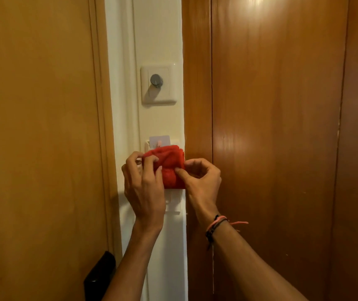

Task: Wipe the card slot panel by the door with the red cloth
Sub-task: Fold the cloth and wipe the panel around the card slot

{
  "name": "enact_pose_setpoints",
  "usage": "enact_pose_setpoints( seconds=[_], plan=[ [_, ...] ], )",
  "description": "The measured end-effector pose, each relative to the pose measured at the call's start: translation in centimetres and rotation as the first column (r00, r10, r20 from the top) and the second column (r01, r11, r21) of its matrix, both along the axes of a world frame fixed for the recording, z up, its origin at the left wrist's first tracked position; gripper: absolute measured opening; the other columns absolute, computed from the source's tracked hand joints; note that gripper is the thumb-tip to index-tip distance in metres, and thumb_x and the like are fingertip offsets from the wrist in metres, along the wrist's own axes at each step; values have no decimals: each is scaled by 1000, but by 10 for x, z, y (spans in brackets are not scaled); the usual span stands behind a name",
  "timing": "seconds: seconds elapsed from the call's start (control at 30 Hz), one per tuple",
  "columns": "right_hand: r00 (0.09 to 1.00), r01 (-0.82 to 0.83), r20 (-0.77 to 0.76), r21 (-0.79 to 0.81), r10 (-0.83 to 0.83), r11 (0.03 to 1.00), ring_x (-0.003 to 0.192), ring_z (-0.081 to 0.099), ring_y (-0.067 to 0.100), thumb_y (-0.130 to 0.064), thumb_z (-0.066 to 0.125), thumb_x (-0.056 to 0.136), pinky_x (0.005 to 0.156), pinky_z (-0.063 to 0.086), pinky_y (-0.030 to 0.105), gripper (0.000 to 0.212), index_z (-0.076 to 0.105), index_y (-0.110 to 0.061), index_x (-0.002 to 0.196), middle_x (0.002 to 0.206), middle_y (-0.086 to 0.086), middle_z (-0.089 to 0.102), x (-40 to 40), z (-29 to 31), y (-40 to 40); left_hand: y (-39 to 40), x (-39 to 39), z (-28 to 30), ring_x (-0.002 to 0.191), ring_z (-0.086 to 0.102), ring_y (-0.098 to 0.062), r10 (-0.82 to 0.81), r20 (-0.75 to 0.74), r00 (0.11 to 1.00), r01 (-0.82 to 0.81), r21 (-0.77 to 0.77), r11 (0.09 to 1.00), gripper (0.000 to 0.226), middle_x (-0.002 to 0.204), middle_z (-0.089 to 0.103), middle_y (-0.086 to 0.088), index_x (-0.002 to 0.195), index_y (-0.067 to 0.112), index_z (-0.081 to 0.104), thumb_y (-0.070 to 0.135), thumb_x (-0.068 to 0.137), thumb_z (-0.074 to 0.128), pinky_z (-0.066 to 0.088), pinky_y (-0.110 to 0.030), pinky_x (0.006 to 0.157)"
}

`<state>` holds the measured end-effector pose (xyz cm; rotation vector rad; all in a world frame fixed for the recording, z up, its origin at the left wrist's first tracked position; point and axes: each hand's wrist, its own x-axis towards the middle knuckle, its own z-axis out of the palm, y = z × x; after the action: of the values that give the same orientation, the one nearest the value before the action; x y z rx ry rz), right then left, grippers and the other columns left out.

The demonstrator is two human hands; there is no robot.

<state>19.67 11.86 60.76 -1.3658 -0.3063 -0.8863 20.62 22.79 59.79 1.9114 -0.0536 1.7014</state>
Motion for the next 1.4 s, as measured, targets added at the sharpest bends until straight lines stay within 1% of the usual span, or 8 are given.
enact_pose_setpoints(
  seconds=[0.1, 0.23, 0.37, 0.53, 0.73, 0.97, 1.13, 1.4],
  plan=[
    [998, 62, 16, -56, -61, 997, 88, 71, 7, -13, 85, 83, 74, 59, 10, 19, 71, -27, 85, 89, -6, 73, 10, -6, 0, -5, 9, -8, 118, 56, -36, 70, 19, 997, -72, 134, 988, 52, 129, 62, -18, 124, 11, 67, 47, 102, 36, 57, -47, 93],
    [982, 188, 72, -255, -175, 948, 91, 72, 8, -26, 83, 86, 77, 61, 15, 22, 76, -14, 103, 101, -1, 75, 12, -7, -10, -11, 24, -20, 124, 60, -41, 114, 13, 993, -114, 277, 954, 54, 131, 66, -20, 134, 5, 60, 28, 86, 70, 52, -56, 102],
    [933, 357, 199, -396, -301, 846, 100, 66, 12, -35, 73, 93, 85, 59, 26, 27, 72, -14, 110, 113, 2, 68, 16, -6, -34, -20, 30, -36, 142, 40, -41, 142, -5, 990, -128, 400, 907, 61, 151, 45, -23, 147, 5, 40, 30, 94, 55, 29, -57, 117],
    [687, 720, 464, -538, -559, 439, 137, 51, 31, -41, 63, 98, 113, 44, 45, 52, 58, -12, 141, 149, 18, 53, 37, -2, -64, -14, 37, -30, 152, 19, -40, 177, -81, 981, -123, 445, 887, 63, 163, 24, -21, 156, 9, 22, 46, 105, 30, 20, -57, 123],
    [447, 842, 668, -539, -595, 26, 160, 18, 35, -50, 39, 107, 131, 20, 51, 68, 27, -12, 163, 170, 23, 21, 73, -11, -83, -5, 43, -59, 153, 16, -39, 225, -62, 972, -155, 550, 821, 64, 164, 21, -20, 158, 11, 14, 45, 105, 29, 24, -57, 122],
    [353, 884, 718, -465, -600, -37, 161, 17, 34, -54, 33, 106, 131, 18, 50, 71, 23, -14, 164, 171, 21, 21, 86, -15, -84, -6, 48, -14, 154, 14, -37, 209, -58, 976, -153, 502, 851, 62, 165, 19, -18, 158, 12, 15, 45, 106, 26, 18, -52, 125],
    [350, 886, 716, -463, -604, -35, 161, 17, 34, -54, 32, 106, 132, 15, 49, 71, 22, -15, 164, 171, 21, 22, 89, -16, -84, -6, 37, -60, 152, 17, -39, 207, -105, 973, -121, 534, 837, 62, 163, 22, -20, 157, 9, 14, 43, 106, 26, 26, -56, 122],
    [333, 899, 725, -437, -603, -29, 160, 19, 33, -55, 33, 106, 131, 17, 49, 71, 23, -16, 164, 170, 20, 23, 91, -16, -84, -8, 43, -34, 152, 20, -38, 136, -81, 987, -87, 438, 895, 63, 162, 27, -20, 155, 8, 23, 43, 104, 34, 23, -55, 123]
  ],
)
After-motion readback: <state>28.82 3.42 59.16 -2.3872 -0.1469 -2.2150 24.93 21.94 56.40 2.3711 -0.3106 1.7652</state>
